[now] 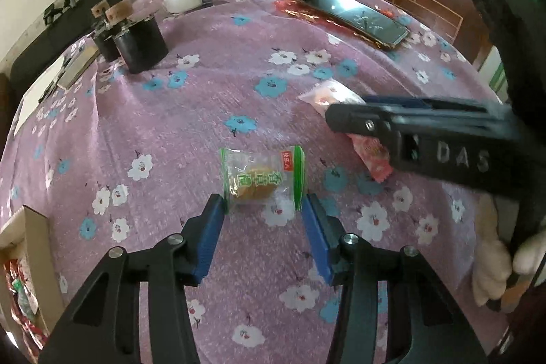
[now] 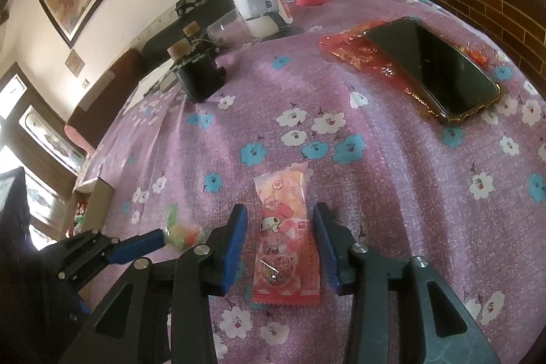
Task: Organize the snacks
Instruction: 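Carry both snacks into the cardboard box and open both tools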
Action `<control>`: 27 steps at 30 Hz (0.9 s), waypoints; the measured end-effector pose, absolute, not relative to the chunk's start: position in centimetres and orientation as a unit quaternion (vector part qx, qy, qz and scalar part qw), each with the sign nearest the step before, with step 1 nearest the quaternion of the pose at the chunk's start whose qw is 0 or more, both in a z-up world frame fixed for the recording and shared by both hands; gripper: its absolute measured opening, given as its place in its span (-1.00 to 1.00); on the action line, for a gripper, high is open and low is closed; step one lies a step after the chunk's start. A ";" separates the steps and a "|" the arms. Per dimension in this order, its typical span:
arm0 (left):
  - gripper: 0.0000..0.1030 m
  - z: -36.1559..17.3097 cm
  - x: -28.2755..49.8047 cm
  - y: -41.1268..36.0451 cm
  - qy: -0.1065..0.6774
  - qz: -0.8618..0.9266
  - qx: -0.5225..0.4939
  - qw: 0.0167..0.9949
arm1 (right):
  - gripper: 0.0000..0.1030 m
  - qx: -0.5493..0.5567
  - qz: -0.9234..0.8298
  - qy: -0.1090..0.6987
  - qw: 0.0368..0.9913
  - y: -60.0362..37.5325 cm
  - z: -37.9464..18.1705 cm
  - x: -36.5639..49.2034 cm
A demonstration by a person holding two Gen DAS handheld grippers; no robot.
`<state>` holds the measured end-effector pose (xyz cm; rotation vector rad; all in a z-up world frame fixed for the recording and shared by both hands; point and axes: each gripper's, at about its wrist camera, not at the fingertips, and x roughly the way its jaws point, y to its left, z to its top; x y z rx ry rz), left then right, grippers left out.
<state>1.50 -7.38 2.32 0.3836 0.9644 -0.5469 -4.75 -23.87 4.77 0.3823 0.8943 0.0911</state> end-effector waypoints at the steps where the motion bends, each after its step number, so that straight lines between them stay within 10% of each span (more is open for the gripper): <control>1: -0.12 2.3 1.6 -7.5 0.454 -0.257 0.179 0.834 | -0.17 0.182 0.043 0.430 0.883 -23.8 4.8 -4.8; 17: 0.33 2.5 2.1 -8.7 0.453 -0.262 0.161 0.837 | -0.43 0.197 0.006 0.420 0.886 -25.5 5.0 -5.0; 27: 0.14 1.9 3.5 -9.0 0.466 -0.235 0.121 0.844 | -0.42 0.224 0.008 0.421 0.879 -26.2 4.8 -5.1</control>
